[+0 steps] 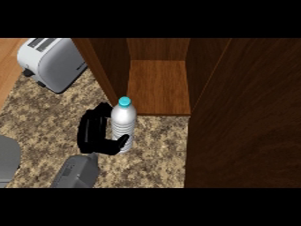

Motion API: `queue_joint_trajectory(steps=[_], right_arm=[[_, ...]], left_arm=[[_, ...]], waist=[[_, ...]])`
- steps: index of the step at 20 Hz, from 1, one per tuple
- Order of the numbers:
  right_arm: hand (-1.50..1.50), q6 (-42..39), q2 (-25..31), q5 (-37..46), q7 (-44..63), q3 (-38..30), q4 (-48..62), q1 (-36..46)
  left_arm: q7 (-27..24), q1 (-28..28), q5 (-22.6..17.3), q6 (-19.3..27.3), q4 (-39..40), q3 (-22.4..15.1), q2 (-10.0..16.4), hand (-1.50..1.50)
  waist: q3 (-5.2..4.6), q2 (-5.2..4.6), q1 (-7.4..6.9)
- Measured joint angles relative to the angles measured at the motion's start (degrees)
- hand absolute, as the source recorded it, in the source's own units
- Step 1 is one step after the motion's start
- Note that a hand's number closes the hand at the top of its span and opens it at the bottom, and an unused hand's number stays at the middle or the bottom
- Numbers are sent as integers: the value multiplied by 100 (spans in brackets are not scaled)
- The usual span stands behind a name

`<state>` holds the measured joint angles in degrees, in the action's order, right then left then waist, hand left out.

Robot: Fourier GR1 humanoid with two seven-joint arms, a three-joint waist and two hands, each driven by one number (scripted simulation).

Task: Pick up the bottled water, place it into the cabinet and close the cabinet

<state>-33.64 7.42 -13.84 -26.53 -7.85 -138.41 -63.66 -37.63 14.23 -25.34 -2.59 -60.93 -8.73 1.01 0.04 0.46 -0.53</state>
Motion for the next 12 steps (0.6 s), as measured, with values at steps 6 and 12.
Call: queue_joint_trajectory(steps=[6,12], right_arm=[[-150,17,53,-17,52,-18,8,114],[-150,56,16,-24,180,86,35,338]], left_arm=[[881,-190,48,948,-1494,-952,-76,150],[1832,221,159,2300,-2455,-1787,-94,150]], waist=[[-2,-8,16],[-4,-26,67]])
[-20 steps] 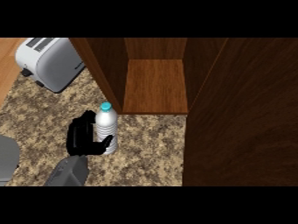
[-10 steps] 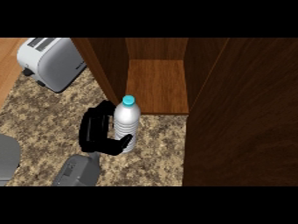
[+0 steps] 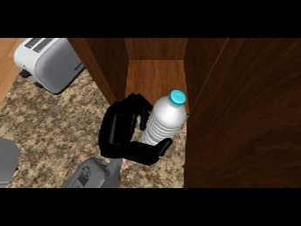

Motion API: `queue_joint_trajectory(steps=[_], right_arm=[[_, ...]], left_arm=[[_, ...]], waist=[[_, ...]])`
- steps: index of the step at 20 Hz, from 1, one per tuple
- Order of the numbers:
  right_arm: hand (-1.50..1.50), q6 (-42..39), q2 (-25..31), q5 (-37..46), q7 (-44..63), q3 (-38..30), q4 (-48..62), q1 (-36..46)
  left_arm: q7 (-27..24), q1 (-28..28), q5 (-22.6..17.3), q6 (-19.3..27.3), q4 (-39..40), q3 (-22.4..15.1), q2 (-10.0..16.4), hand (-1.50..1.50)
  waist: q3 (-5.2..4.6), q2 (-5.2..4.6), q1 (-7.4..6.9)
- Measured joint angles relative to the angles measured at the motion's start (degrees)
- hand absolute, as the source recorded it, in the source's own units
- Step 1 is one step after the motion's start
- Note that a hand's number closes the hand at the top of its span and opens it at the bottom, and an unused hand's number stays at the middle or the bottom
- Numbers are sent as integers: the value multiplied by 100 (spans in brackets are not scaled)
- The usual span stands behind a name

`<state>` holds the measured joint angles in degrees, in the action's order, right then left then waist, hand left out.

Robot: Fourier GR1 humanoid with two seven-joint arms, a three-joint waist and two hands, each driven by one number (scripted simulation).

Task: Pick up the bottled water, place it into the cabinet and close the cabinet

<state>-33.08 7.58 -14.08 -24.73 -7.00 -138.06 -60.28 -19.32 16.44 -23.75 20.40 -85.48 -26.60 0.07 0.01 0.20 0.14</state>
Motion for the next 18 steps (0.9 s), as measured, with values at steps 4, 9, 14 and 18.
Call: queue_joint_trajectory(steps=[4,9,14,18], right_arm=[[-150,-41,62,-15,44,-95,12,82],[-150,6,73,-50,168,-228,34,297],[-150,14,78,-88,291,-289,43,445],[-150,-25,82,-123,320,-423,54,472]], left_arm=[[447,624,37,1062,-199,-418,-3,150],[672,1417,-31,1885,49,-533,-2,150],[734,2122,-85,2419,658,-518,9,150],[680,2505,-164,2473,1179,-427,22,150]], waist=[[0,-7,58],[-2,-21,84],[-3,-32,112],[-8,-29,127]])
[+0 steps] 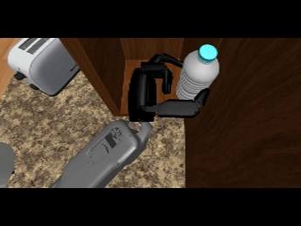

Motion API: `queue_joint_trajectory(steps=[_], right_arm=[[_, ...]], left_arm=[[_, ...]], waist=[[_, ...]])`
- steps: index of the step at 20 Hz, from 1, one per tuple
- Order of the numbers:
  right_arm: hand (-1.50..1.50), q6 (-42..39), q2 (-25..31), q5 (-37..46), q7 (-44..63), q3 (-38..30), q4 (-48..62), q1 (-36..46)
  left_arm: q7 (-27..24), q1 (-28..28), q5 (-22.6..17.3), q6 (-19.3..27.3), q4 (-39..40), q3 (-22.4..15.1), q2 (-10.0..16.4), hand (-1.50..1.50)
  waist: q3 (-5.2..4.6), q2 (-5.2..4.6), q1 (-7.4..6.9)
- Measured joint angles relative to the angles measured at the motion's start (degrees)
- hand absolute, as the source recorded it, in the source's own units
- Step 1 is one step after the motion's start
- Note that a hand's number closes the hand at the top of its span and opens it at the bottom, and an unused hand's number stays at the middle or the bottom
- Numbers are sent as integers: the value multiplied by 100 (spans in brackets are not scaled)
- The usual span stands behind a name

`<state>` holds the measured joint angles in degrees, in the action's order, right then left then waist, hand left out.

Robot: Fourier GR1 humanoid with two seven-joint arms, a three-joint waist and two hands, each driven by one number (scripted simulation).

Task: Pick up the bottled water, place it into the cabinet and close the cabinet

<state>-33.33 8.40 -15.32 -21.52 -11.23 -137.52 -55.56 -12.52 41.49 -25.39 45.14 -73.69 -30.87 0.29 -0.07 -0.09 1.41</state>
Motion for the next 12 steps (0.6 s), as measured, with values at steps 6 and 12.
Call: queue_joint_trajectory(steps=[6,12], right_arm=[[-150,-52,68,-97,70,-218,18,68],[-150,-160,90,-195,91,-327,52,80]], left_arm=[[-284,278,-90,-134,812,156,-8,150],[-511,543,-123,-364,1720,414,-22,150]], waist=[[-1,-10,10],[3,-21,23]])
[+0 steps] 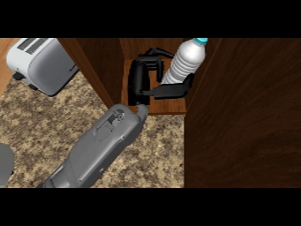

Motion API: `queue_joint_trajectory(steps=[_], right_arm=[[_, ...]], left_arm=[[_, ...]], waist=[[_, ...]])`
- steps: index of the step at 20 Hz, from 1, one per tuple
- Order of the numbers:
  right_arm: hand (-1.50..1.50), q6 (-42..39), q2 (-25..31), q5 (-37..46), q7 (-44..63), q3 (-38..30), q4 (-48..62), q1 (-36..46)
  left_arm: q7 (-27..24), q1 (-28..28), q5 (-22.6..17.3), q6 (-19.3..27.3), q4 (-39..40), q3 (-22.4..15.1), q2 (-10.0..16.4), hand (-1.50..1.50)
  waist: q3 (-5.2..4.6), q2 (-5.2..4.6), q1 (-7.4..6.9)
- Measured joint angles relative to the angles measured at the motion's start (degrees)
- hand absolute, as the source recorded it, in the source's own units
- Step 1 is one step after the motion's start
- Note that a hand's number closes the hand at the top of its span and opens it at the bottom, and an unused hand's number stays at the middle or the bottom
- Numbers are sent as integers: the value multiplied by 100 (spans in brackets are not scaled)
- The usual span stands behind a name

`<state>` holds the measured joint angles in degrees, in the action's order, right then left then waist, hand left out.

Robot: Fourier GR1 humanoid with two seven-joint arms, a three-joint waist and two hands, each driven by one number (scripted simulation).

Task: Pick up the bottled water, place it into the cabinet and close the cabinet

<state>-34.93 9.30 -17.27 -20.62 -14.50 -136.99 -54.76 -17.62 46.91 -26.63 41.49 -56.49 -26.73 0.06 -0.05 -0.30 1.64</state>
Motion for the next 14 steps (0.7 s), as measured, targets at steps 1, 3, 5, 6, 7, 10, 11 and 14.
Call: queue_joint_trajectory(steps=[1,3,5,6,7,10,11,14], right_arm=[[-150,-36,6,-16,-3,-19,3,-18],[-150,-35,21,-52,34,4,-7,-13],[-150,-52,-11,-76,40,41,2,-29],[-150,-93,-10,-88,1,-7,18,-47],[-150,-96,-36,-97,20,34,21,-46],[-150,-112,-29,-126,65,50,43,37],[-150,-94,-23,-134,94,85,51,115],[-150,-111,-5,-169,104,73,67,171]], left_arm=[[-61,41,-53,-42,133,69,-1,150],[-238,109,-193,-81,405,194,-2,150],[-420,219,-360,-92,673,314,-4,150],[-478,331,-402,-161,834,436,-4,150],[-553,389,-437,-222,966,516,-5,150],[-752,680,-552,-342,1469,706,-5,150],[-868,750,-588,-382,1653,744,-5,150],[-1024,1034,-493,-463,2194,822,33,150]], waist=[[0,-1,7],[-2,-17,39],[-3,-22,68],[-2,-21,72],[-2,-20,65],[-1,-29,79],[-1,-41,96],[0,-44,107]])
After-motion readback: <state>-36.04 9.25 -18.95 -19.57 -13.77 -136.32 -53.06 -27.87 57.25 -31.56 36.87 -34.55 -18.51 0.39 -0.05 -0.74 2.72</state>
